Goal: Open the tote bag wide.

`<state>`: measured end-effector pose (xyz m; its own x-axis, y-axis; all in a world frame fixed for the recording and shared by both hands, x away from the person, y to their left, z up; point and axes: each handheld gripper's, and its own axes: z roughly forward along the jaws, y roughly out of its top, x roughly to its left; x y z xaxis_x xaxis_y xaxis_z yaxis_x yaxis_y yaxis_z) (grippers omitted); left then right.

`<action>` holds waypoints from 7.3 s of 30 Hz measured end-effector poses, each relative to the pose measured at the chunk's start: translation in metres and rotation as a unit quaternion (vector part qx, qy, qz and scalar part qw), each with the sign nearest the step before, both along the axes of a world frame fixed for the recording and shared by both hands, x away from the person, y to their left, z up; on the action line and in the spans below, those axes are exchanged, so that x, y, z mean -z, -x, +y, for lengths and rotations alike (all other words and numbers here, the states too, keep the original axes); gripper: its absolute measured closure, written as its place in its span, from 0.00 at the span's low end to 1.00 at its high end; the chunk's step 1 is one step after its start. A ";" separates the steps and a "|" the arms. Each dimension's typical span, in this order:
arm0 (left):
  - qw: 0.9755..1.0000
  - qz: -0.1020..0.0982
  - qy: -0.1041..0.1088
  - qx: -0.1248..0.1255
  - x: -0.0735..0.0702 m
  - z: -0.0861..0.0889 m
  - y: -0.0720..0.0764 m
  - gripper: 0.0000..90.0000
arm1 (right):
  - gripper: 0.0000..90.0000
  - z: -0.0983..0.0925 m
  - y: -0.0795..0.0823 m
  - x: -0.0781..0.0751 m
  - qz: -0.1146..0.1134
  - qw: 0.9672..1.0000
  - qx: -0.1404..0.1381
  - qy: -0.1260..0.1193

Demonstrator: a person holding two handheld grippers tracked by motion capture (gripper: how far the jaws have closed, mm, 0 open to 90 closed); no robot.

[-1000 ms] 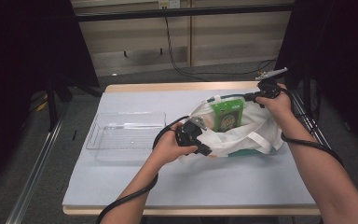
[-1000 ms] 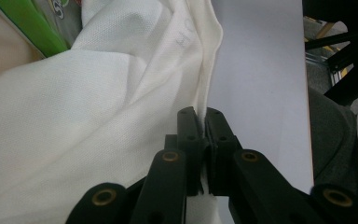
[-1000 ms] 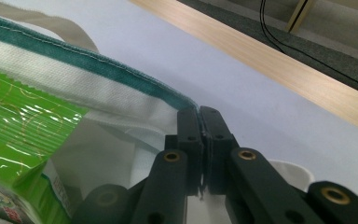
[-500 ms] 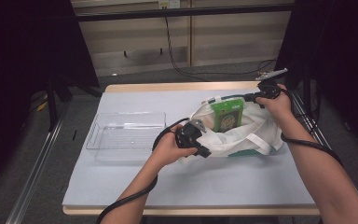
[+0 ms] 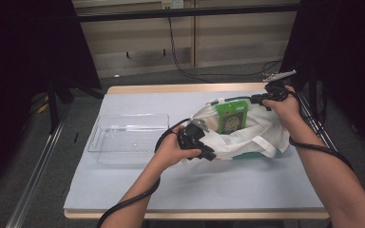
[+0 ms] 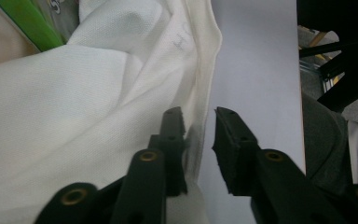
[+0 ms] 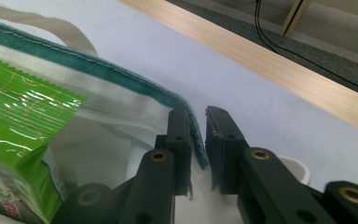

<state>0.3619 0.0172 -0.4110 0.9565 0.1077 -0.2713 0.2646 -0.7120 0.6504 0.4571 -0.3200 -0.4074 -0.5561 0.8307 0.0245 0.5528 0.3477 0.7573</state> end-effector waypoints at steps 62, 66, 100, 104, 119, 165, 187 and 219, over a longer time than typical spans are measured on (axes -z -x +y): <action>0.995 -0.059 -0.002 -0.075 -0.066 -0.013 -0.023 0.37 | 0.56 -0.002 0.080 -0.017 -0.015 0.999 -0.039 -0.002; 0.995 -0.062 0.004 -0.076 -0.069 -0.013 -0.027 0.37 | 0.56 -0.002 0.084 -0.015 -0.014 0.999 -0.043 -0.001; 0.989 -0.090 0.009 -0.113 -0.085 -0.012 -0.052 0.35 | 0.98 0.002 0.095 -0.003 -0.003 0.996 -0.091 0.006; 0.989 -0.091 0.014 -0.120 -0.081 -0.009 -0.058 0.33 | 1.00 0.000 0.096 -0.002 -0.002 0.996 -0.089 0.008; 0.986 -0.092 0.010 -0.135 -0.071 -0.006 -0.071 0.38 | 1.00 -0.002 0.099 0.004 0.004 0.995 -0.095 0.005; 0.980 -0.037 -0.019 -0.193 -0.043 0.002 -0.093 0.93 | 1.00 -0.020 0.125 0.025 0.000 0.996 -0.090 -0.003; 0.976 -0.025 -0.048 -0.210 -0.029 -0.001 -0.106 0.95 | 1.00 -0.024 0.134 0.036 0.006 0.995 -0.095 -0.005; 0.969 -0.007 -0.058 -0.240 -0.004 -0.001 -0.119 0.95 | 1.00 -0.025 0.139 0.046 0.002 0.996 -0.092 -0.007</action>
